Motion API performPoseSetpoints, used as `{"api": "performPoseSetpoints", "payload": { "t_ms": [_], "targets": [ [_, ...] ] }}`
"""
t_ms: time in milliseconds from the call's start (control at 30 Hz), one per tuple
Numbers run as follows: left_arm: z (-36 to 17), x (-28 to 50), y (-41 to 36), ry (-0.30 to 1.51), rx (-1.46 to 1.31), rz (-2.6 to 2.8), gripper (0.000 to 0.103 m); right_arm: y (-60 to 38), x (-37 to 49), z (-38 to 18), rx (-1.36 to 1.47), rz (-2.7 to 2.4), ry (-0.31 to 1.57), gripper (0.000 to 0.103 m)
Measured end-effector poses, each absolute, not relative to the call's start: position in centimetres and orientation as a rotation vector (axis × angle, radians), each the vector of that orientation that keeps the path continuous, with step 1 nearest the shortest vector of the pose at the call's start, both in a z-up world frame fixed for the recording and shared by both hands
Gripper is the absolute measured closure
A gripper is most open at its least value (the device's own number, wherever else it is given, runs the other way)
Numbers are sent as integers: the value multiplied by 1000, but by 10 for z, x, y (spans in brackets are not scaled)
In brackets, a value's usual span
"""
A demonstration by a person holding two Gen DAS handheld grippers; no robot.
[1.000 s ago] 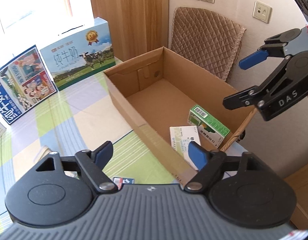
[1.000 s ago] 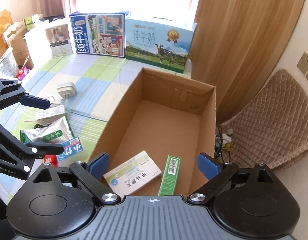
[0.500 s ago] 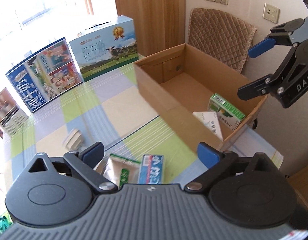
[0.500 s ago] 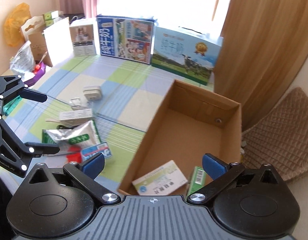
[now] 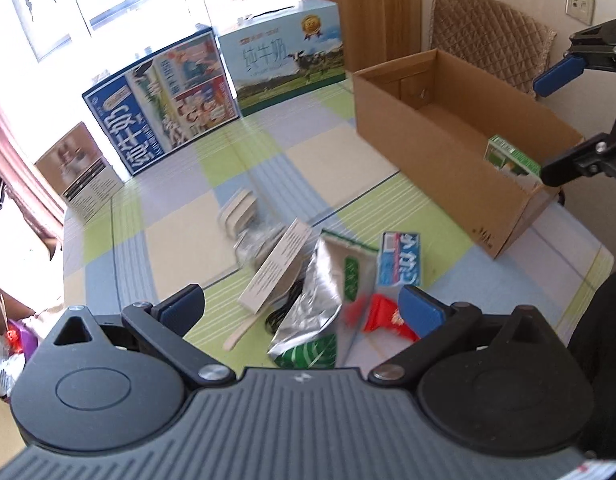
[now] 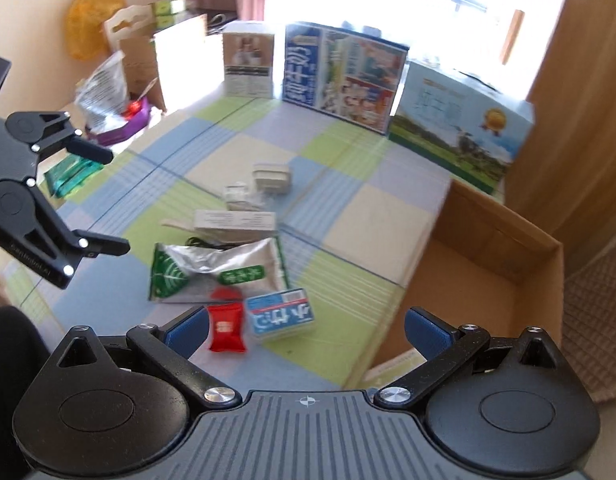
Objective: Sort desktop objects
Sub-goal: 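Move both tools back toward the remaining items on the table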
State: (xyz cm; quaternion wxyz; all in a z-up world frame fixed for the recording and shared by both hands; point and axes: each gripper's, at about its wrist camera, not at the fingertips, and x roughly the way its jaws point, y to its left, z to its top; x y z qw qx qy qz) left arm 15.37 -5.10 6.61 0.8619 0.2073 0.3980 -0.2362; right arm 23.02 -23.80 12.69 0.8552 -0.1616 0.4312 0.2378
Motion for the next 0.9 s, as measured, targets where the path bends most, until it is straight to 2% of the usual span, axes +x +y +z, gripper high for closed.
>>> {"api": "performPoseSetpoints", "payload": {
  "t_ms": [433, 900],
  "targets": [
    [10, 137, -18, 905, 539, -602, 1, -181, 203, 52, -407, 651, 969, 2],
    [-34, 169, -26, 981, 520, -712, 2, -172, 216, -10, -386, 672, 1048, 3]
  ]
}}
